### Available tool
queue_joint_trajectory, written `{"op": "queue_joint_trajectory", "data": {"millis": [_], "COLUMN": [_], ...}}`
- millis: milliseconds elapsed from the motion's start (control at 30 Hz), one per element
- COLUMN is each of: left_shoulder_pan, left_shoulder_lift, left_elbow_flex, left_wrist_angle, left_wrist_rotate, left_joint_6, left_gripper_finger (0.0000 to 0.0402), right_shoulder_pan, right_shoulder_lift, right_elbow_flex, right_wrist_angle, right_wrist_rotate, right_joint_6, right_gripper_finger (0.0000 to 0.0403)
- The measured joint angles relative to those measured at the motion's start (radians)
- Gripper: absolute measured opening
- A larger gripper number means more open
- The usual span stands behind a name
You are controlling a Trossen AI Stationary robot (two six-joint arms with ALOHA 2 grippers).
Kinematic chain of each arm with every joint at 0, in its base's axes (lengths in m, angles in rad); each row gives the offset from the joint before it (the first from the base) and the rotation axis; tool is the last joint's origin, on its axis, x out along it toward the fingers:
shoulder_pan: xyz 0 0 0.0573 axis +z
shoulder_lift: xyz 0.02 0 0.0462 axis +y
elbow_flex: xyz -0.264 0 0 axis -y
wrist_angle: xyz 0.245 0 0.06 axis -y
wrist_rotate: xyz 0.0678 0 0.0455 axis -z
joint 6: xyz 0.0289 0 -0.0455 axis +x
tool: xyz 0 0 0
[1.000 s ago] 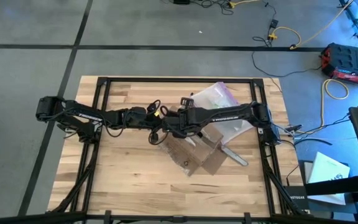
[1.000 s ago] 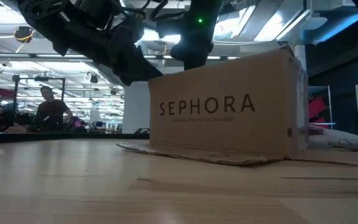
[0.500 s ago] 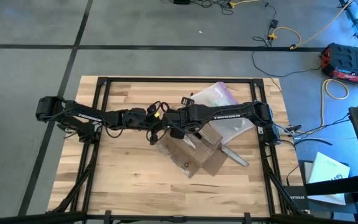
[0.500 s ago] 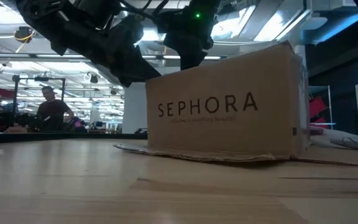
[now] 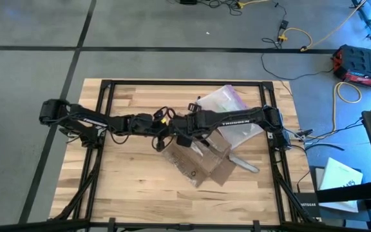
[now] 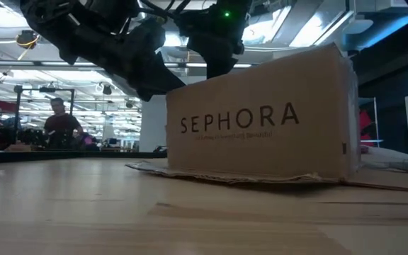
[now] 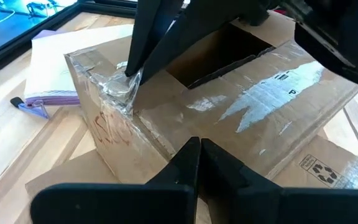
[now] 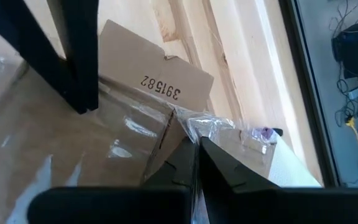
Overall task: Unpack boxes
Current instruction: Break down the cardboard box using a cutter until it is fully flat
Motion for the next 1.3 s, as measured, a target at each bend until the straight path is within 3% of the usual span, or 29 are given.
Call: {"op": "queue_joint_trajectory", "data": {"millis": [333, 767, 1067, 1300], "left_shoulder_pan": [-0.039, -0.039, -0.04, -0.042], "left_shoulder_lift": [0.025, 0.027, 0.026, 0.026], "left_elbow_flex": [-0.003, -0.005, -0.005, -0.005], "left_wrist_angle": [0.068, 0.06, 0.057, 0.076], "left_wrist_rotate": [-0.006, -0.021, -0.015, -0.01], "left_joint_6": [-0.003, 0.037, 0.021, -0.028], "left_gripper_finger": [0.0, 0.0, 0.0, 0.0], "right_shoulder_pan": [0.048, 0.101, 0.096, 0.095], "right_shoulder_lift": [-0.028, -0.043, -0.037, -0.067], "right_elbow_flex": [0.0, 0.124, 0.129, 0.128], "right_wrist_angle": [-0.04, -0.088, -0.125, -0.318], "right_wrist_rotate": [0.031, 0.059, 0.103, 0.151], "right_joint_6": [-0.003, -0.002, 0.012, 0.136], "right_gripper_finger": [0.0, 0.0002, 0.0001, 0.0018]}}
